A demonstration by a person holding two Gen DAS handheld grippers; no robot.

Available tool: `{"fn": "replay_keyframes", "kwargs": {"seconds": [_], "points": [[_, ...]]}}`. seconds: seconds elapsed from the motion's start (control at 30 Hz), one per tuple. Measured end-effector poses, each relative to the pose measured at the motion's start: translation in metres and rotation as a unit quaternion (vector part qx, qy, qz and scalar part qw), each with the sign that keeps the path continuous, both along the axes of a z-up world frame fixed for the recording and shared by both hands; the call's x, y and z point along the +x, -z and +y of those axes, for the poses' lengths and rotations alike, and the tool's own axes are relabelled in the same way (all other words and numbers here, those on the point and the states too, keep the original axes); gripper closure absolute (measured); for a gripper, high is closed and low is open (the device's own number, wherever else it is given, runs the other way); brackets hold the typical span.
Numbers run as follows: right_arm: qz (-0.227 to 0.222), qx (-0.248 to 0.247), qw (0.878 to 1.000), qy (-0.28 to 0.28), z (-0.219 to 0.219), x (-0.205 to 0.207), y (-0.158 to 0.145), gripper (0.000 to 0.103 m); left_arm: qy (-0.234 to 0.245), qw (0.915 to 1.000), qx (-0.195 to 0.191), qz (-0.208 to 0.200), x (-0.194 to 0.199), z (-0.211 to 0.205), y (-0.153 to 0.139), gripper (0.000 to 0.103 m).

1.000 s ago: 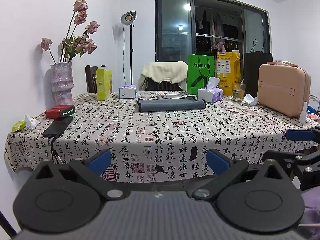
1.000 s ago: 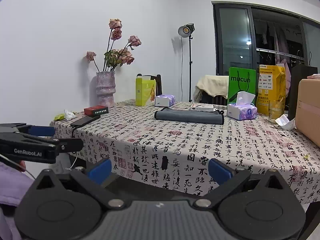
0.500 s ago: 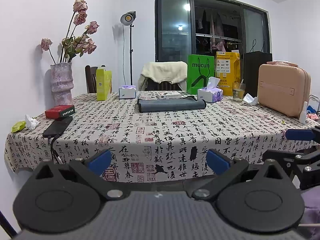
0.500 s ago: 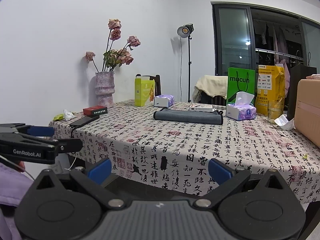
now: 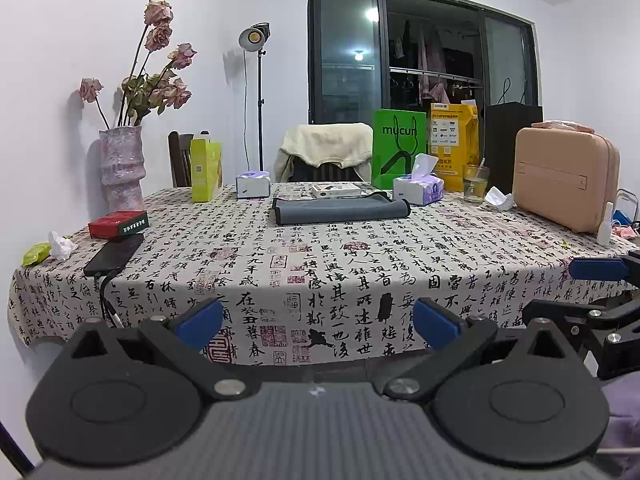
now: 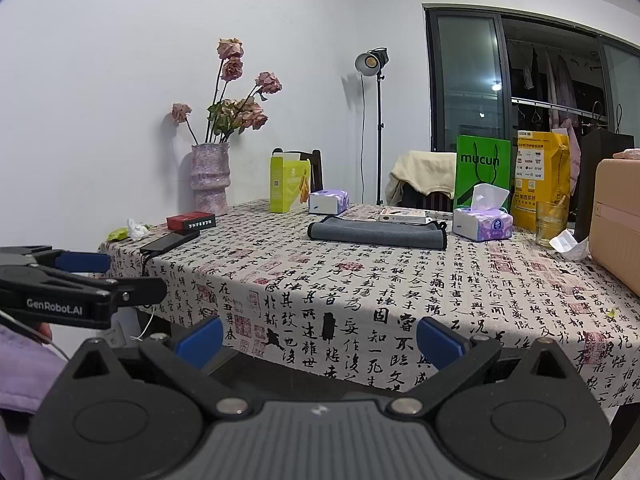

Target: Fold towel

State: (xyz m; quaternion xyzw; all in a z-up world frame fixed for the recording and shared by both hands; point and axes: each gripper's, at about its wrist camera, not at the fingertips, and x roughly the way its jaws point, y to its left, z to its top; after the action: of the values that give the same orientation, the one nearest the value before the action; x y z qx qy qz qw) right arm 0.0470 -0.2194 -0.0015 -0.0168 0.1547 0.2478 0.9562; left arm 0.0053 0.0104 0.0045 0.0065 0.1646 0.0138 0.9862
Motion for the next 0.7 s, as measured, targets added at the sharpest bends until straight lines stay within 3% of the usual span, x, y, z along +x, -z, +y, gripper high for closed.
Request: {"fn": "replay_keyframes", "kwargs": {"seconds": [0.7], "points": [[-0.005, -0.001, 1.0, -0.003, 0.0012, -0.0008, -0.0014, 0.0, 0.0, 1.0, 0.003, -0.005, -0.0013, -0.0023, -0.002, 0.0]]}}
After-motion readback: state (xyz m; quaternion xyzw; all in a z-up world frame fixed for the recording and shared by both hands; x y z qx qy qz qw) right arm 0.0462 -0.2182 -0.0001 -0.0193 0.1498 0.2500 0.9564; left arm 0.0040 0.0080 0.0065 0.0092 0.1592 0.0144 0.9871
